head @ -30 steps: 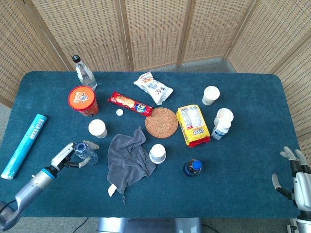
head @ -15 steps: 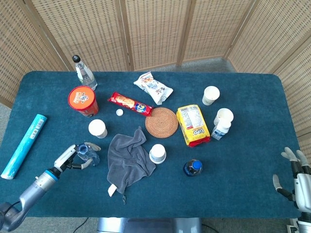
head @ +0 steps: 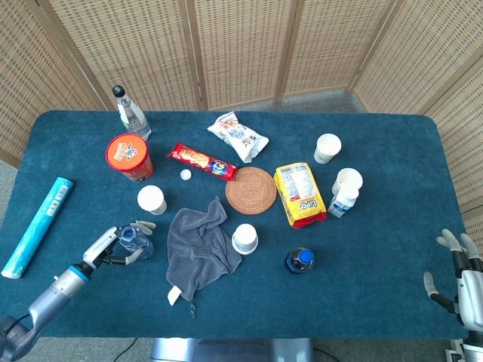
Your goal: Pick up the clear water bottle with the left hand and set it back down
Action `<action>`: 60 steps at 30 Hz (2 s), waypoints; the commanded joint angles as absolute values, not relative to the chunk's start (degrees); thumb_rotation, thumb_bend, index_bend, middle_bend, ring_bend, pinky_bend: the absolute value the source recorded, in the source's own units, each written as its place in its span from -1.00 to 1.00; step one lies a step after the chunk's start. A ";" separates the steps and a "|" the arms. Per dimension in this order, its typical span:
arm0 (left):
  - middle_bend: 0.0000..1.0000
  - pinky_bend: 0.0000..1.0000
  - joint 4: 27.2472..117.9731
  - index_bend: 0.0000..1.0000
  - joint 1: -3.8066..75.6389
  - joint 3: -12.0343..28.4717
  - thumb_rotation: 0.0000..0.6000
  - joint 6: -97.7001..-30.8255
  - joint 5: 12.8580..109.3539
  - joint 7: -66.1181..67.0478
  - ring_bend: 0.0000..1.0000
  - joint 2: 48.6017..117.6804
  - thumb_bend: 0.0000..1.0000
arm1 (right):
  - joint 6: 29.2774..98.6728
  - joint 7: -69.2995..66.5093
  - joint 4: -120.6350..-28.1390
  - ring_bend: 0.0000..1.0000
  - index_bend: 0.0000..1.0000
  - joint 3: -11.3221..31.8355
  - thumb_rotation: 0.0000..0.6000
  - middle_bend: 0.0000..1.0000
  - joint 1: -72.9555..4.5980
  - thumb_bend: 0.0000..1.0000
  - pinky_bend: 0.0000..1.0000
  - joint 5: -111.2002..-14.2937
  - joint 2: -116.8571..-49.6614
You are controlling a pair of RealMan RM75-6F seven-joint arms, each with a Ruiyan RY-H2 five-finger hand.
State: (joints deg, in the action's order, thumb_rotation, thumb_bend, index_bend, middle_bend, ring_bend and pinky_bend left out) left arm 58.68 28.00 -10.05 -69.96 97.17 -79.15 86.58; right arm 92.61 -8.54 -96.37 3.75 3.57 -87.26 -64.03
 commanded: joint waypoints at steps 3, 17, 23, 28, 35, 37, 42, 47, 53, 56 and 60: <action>-0.61 -0.74 58.73 -0.45 27.98 -10.13 0.85 -69.66 96.91 -78.46 -0.74 86.46 0.02 | 92.71 -8.53 -96.37 -1.00 -1.00 3.78 1.00 -0.52 3.63 -0.10 -0.54 -87.23 -64.02; -0.88 -0.86 59.55 -0.73 27.74 -10.83 0.53 -69.58 97.04 -76.15 -1.00 85.40 -0.07 | 92.75 -8.68 -96.37 -1.00 -1.00 3.73 1.00 -0.48 3.68 -0.08 -0.57 -87.31 -64.07; -0.96 -0.94 60.37 -0.83 27.72 -11.17 0.50 -69.57 97.26 -75.16 -1.00 84.63 -0.13 | 93.16 -8.96 -96.20 -1.00 -1.00 3.68 1.00 -0.48 3.85 -0.08 -0.58 -87.59 -64.10; -1.00 -1.00 60.85 -0.96 27.52 -11.29 0.42 -69.73 97.25 -73.95 -1.00 84.19 -0.19 | 93.41 -9.16 -96.14 -1.00 -1.00 3.62 1.00 -0.48 3.96 -0.08 -0.62 -87.83 -64.16; -1.00 -1.00 62.34 -1.00 27.00 -11.52 0.31 -70.62 97.35 -72.70 -1.00 82.91 -0.20 | 93.46 -9.96 -96.16 -1.00 -1.00 3.51 1.00 -0.48 3.83 -0.08 -0.68 -88.46 -64.20; -1.00 -1.00 62.97 -1.00 26.83 -11.61 0.29 -70.86 97.35 -72.26 -1.00 82.28 -0.20 | 93.38 -9.99 -96.11 -1.00 -1.00 3.55 1.00 -0.48 3.75 -0.08 -0.69 -88.46 -64.24; -1.00 -1.00 64.84 -1.00 26.35 -11.79 0.28 -71.76 97.41 -71.40 -1.00 80.47 -0.20 | 92.93 -10.07 -95.91 -1.00 -1.00 3.62 1.00 -0.49 3.46 -0.08 -0.71 -88.32 -64.45; -1.00 -1.00 67.21 -1.00 25.93 -12.13 0.29 -72.60 97.66 -70.18 -1.00 78.06 -0.20 | 92.61 -10.00 -95.91 -1.00 -1.00 3.76 1.00 -0.50 3.06 -0.08 -0.71 -88.49 -64.58; -1.00 -1.00 70.96 -1.00 25.16 -12.78 0.28 -74.13 98.09 -68.43 -1.00 73.81 -0.21 | 91.99 -9.72 -95.93 -1.00 -1.00 3.89 1.00 -0.50 2.53 -0.09 -0.71 -88.42 -64.83; -1.00 -1.00 73.31 -1.00 24.82 -13.29 0.28 -75.02 98.61 -67.31 -1.00 71.09 -0.21 | 91.58 -9.46 -96.03 -1.00 -1.00 4.00 1.00 -0.50 2.22 -0.09 -0.71 -88.26 -64.93; -1.00 -1.00 76.67 -1.00 24.14 -13.70 0.28 -76.52 99.02 -65.54 -1.00 67.37 -0.21 | 91.08 -9.05 -96.28 -1.00 -1.00 4.14 1.00 -0.50 1.74 -0.09 -0.71 -88.26 -65.04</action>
